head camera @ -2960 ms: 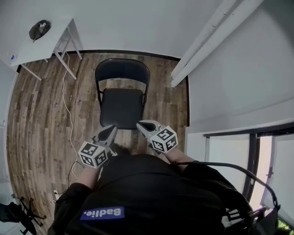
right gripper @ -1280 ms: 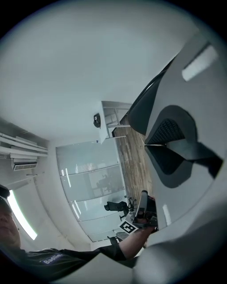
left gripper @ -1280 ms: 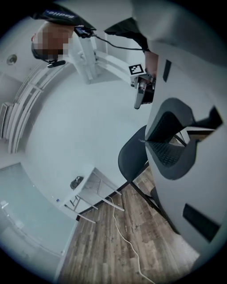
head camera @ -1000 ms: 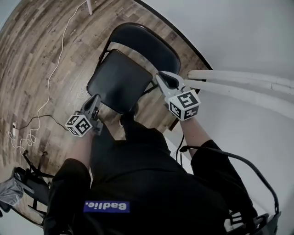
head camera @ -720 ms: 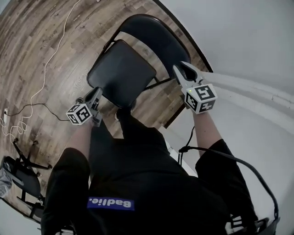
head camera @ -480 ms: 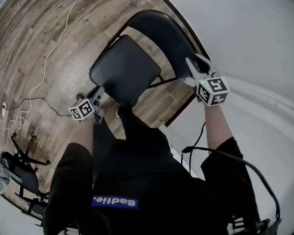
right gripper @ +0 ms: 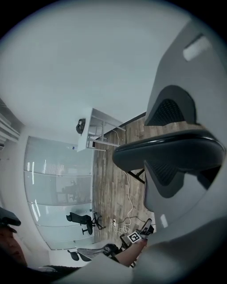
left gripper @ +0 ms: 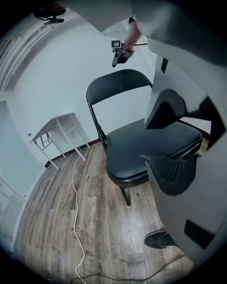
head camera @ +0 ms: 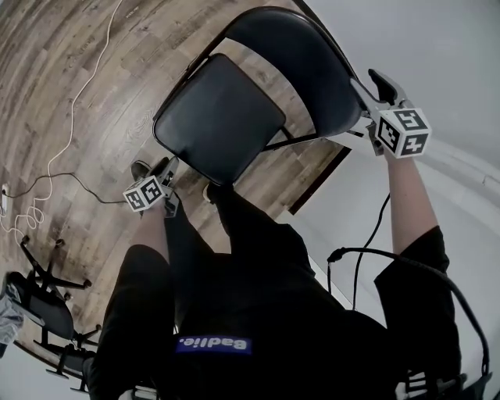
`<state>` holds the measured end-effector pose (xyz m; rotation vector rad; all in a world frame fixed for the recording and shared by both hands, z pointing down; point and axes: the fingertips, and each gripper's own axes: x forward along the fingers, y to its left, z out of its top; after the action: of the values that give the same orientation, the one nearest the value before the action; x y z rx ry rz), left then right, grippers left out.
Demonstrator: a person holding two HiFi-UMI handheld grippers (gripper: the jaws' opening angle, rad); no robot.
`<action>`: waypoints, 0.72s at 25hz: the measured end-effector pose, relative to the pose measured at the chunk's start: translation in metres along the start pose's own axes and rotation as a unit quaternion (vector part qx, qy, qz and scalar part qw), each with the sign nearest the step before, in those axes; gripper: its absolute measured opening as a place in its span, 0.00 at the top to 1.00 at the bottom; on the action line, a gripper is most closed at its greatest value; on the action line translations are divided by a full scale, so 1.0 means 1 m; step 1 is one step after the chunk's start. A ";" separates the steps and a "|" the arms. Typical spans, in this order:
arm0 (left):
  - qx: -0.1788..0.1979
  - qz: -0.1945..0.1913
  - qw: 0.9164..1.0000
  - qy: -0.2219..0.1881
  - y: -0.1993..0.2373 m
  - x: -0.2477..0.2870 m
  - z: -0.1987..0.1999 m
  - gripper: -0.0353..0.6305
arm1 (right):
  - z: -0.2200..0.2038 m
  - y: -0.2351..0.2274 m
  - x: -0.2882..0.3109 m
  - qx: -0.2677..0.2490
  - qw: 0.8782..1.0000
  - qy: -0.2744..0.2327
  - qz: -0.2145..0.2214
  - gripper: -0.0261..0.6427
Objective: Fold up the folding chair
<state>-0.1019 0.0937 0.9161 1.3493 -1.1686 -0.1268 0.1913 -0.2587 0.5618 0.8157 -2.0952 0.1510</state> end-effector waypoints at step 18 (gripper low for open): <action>-0.034 -0.038 0.998 0.028 0.075 0.068 -0.044 0.48 | -0.032 -0.011 0.052 -0.030 0.996 0.040 0.068 0.51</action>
<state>-0.0785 0.1009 1.0239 1.3295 -1.0576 -0.1798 0.1982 -0.2809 0.6192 0.6221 -2.0687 0.1890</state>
